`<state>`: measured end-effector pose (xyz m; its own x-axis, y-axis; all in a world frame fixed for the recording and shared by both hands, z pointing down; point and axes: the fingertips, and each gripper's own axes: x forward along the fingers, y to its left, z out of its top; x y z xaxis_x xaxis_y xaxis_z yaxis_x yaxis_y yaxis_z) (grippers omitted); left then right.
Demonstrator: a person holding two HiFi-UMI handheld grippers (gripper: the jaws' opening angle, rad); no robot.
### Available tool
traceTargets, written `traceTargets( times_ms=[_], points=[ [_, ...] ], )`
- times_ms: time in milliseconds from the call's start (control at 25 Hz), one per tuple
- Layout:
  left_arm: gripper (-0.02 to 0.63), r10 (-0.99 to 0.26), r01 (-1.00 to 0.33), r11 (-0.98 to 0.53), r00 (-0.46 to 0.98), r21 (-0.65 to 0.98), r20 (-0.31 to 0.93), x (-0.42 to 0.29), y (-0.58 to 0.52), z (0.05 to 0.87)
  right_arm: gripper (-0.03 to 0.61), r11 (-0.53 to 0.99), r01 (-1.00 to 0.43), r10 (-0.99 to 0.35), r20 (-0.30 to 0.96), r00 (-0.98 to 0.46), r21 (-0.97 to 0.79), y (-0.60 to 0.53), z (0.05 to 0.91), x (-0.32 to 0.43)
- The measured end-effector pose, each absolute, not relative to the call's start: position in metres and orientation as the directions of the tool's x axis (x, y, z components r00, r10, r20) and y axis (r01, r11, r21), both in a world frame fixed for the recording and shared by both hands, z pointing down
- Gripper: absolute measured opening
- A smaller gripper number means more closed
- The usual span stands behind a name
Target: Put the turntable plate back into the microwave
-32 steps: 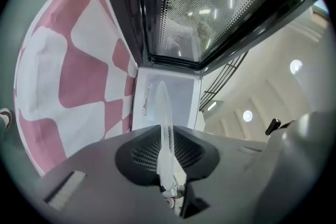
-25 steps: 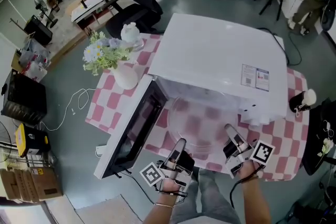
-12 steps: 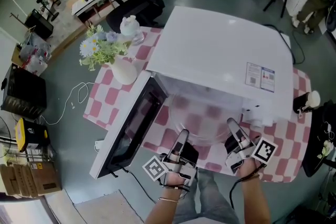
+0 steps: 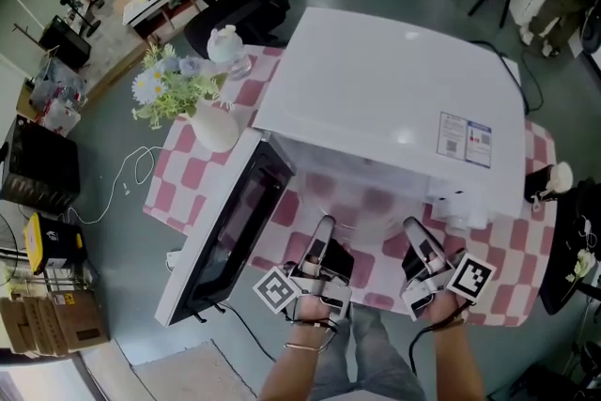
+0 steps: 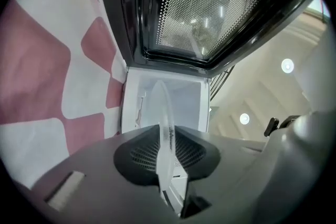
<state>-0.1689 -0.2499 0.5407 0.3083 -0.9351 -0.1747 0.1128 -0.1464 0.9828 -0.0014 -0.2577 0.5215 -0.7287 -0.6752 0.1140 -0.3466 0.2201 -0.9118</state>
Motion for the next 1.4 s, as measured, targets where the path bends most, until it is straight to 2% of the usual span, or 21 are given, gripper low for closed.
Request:
traceTargets(
  times_ms=[640,1400],
  points=[
    [0.066,-0.943,0.142,-0.173,0.261,0.975,-0.206,-0.164,-0.282,0.543,0.084,0.136,-0.395,-0.699,0.195,-0.688,-0.908,-0.233,0.544,0.027],
    [0.067,-0.931,0.121,-0.240,0.251,0.963,-0.263,-0.155,-0.329,0.522,0.084,0.102,-0.396,-0.716,0.209,-0.666,-0.913,-0.221,0.553,0.053]
  ],
)
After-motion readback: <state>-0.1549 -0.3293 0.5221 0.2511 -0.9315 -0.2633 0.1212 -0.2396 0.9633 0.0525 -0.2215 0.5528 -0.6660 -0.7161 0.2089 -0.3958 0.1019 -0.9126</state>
